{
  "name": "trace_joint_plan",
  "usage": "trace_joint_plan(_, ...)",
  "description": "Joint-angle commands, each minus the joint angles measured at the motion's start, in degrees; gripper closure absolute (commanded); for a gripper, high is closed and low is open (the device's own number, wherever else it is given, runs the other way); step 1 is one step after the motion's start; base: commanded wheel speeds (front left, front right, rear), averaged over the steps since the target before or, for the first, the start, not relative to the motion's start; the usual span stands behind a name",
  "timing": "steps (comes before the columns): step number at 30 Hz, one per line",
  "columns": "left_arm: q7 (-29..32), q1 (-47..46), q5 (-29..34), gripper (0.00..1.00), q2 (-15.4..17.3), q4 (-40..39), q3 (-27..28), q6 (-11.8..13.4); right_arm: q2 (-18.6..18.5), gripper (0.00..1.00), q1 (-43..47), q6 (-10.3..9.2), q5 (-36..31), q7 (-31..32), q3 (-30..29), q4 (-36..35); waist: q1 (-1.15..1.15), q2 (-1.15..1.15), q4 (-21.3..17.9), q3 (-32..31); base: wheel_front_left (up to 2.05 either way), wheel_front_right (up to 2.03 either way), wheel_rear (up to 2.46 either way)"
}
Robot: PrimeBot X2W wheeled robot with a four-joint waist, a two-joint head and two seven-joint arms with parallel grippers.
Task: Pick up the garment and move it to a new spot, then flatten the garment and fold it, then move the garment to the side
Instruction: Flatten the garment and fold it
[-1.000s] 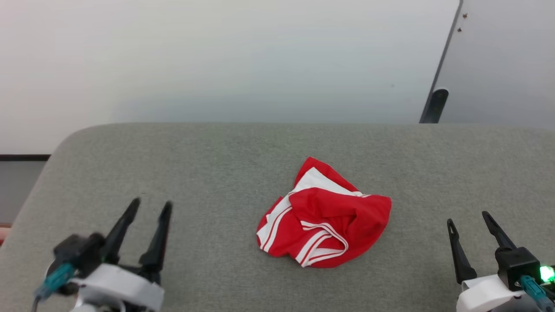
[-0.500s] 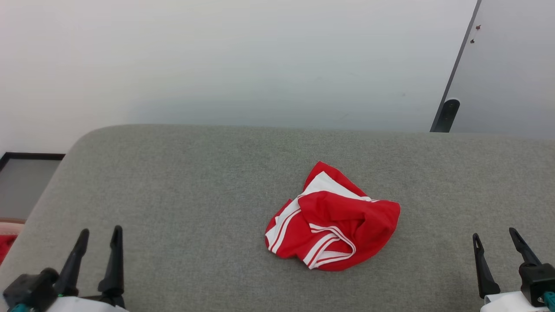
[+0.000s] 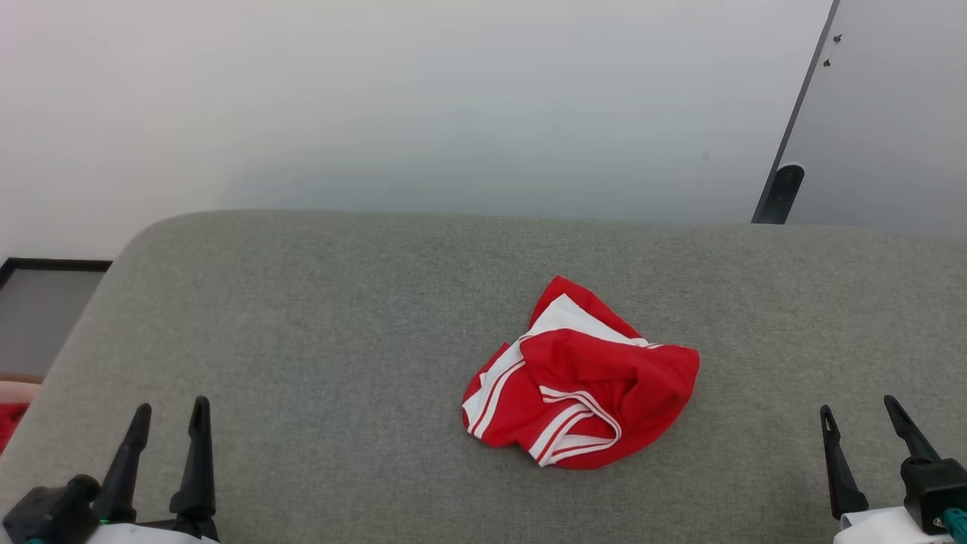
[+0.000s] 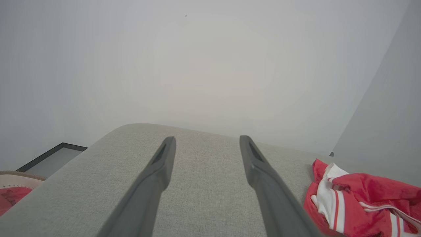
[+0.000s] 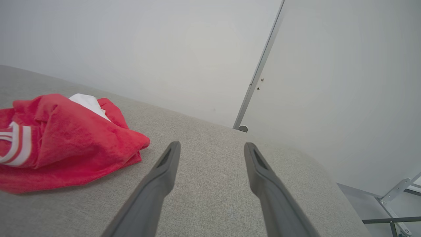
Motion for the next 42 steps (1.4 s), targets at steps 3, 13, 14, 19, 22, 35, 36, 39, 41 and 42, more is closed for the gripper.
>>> trace_joint_plan(3, -0.04, 0.08, 0.37, 0.00, -0.19, -0.25, 0.34, -0.19, 0.07, 0.00, -0.10, -0.04, 0.31, -0.05, 0.40, 0.00, 0.00, 0.00, 0.02, 0.40, 0.00, 0.00, 0.00)
trace_joint_plan(13, 1.05, -1.75, -1.62, 0.00, 1.12, 0.18, -2.10, -0.27, -0.06, 0.00, -1.25, -0.04, 0.80, -0.05, 2.42, 0.15, 0.00, 0.00, -0.63, 2.06, 0.00, 0.00, 0.00)
trace_joint_plan(14, 1.21, -1.90, -1.90, 0.00, 1.19, 0.12, -2.27, -0.23, -0.17, 0.00, -1.45, -0.04, 0.92, -0.05, 3.26, 0.30, 0.00, 0.00, -0.75, 2.26, 0.00, 0.00, 0.00)
trace_joint_plan(19, 1.76, -3.23, -2.52, 0.00, 1.67, 0.36, -2.89, -0.24, -0.65, 0.00, -3.28, -0.04, 1.58, -0.05, 7.88, 1.01, 0.00, 0.00, -0.24, 3.39, 0.00, 0.00, 0.00)
trace_joint_plan(22, 1.60, -3.39, -2.72, 0.00, 1.46, 1.04, -2.76, 0.06, -0.90, 0.00, -4.18, -0.04, 1.80, -0.05, 10.04, 1.39, 0.00, 0.00, 0.50, 3.64, 0.00, 0.00, 0.00)
trace_joint_plan(35, 0.45, -4.35, -2.08, 0.00, -0.27, 6.85, -2.56, 1.30, -4.71, 0.00, -7.73, -0.04, 6.32, 5.40, 18.54, 3.54, 0.00, 0.00, 10.28, 2.82, 0.00, 0.00, 0.00)
trace_joint_plan(36, 0.41, -4.17, -2.07, 0.00, -0.37, 7.04, -2.55, 1.27, -5.05, 0.00, -7.98, -0.04, 7.04, 6.45, 19.02, 3.14, 0.00, 0.00, 10.87, 2.76, 0.00, 0.00, 0.00)
trace_joint_plan(39, 0.19, -3.80, -1.91, 0.00, -1.00, 7.48, -2.52, 1.29, -6.27, 0.00, -8.60, -0.04, 8.66, 10.20, 20.04, 2.24, 0.00, 0.00, 12.40, 2.69, 0.00, 0.00, 0.00)
trace_joint_plan(41, 0.11, -3.74, -1.75, 0.00, -1.32, 7.82, -2.51, 1.41, -6.86, 0.00, -8.92, -0.04, 9.60, 13.22, 20.32, 1.90, 0.00, 0.00, 13.24, 2.62, 0.00, 0.00, 0.00)
trace_joint_plan(42, 0.10, -3.73, -1.84, 0.00, -1.51, 8.05, -2.53, 1.40, -7.25, 0.00, -9.15, -0.04, 10.08, 15.06, 20.52, 1.77, 0.00, 0.00, 13.61, 2.62, 0.00, 0.00, 0.00)
